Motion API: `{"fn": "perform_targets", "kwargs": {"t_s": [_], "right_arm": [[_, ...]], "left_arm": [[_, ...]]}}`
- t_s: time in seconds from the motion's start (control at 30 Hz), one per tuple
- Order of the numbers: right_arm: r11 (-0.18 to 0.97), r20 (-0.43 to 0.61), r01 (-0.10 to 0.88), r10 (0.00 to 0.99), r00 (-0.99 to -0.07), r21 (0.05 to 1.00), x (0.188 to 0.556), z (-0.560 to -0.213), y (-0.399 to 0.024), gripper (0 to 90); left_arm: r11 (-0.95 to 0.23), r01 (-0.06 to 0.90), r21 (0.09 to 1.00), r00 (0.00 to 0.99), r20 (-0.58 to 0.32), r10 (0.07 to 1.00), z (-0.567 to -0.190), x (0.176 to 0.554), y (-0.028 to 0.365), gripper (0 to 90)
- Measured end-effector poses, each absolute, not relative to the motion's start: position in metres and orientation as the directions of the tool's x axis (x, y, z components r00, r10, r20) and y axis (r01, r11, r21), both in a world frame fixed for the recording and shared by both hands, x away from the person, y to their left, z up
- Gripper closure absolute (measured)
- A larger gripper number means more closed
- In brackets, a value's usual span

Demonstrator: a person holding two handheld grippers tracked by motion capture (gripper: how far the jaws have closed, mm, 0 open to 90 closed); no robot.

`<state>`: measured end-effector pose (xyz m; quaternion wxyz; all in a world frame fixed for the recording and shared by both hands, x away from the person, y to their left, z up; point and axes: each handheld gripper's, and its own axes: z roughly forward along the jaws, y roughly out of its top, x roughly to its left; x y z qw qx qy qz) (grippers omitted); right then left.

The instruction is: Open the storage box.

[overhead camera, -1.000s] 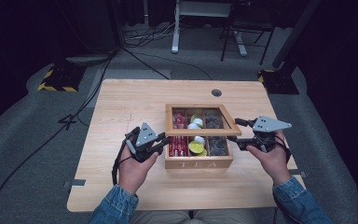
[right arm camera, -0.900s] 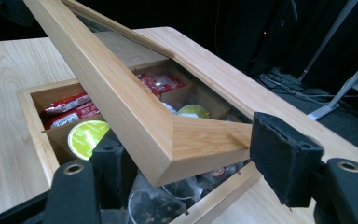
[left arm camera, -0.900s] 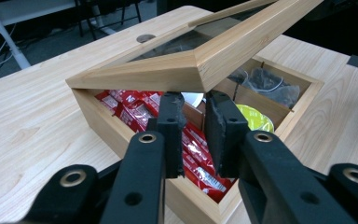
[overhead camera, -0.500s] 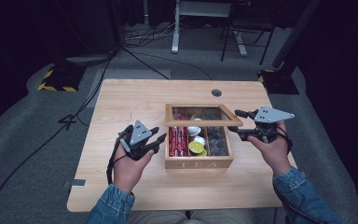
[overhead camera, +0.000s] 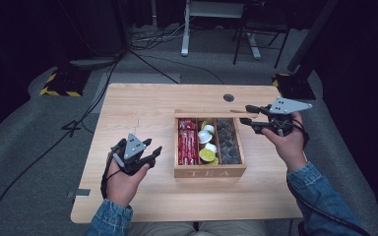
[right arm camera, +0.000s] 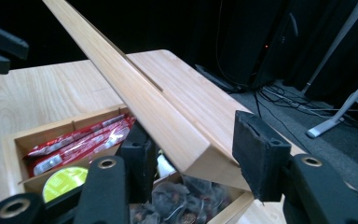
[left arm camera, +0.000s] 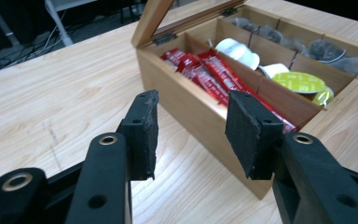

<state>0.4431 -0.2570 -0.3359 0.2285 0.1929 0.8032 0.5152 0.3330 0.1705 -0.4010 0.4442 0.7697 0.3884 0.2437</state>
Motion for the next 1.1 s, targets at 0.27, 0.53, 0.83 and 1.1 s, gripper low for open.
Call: {"fn": "perform_targets", "kwargs": {"t_s": [0.27, 0.53, 0.83, 1.1], "right_arm": [[0.363, -0.136, 0.086, 0.545, -0.827, 0.928, 0.462, -0.325, -0.257, 53.5], [0.363, -0.144, 0.082, 0.554, -0.82, 0.928, 0.479, -0.315, -0.252, 55.1], [0.335, -0.104, 0.115, 0.57, -0.815, 0.935, 0.504, -0.304, -0.25, 54.9], [0.318, -0.063, 0.156, 0.582, -0.81, 0.935, 0.525, -0.296, -0.248, 54.9]], "left_arm": [[-0.291, 0.413, 0.863, 0.551, 0.018, 0.834, -0.409, 0.326, 0.185, 49.4], [-0.268, 0.447, 0.854, 0.528, -0.01, 0.849, -0.418, 0.327, 0.197, 45.2], [-0.276, 0.502, 0.82, 0.509, -0.022, 0.86, -0.429, 0.337, 0.205, 35.3], [-0.295, 0.523, 0.8, 0.511, -0.017, 0.859, -0.434, 0.343, 0.206, 33.2]]}}
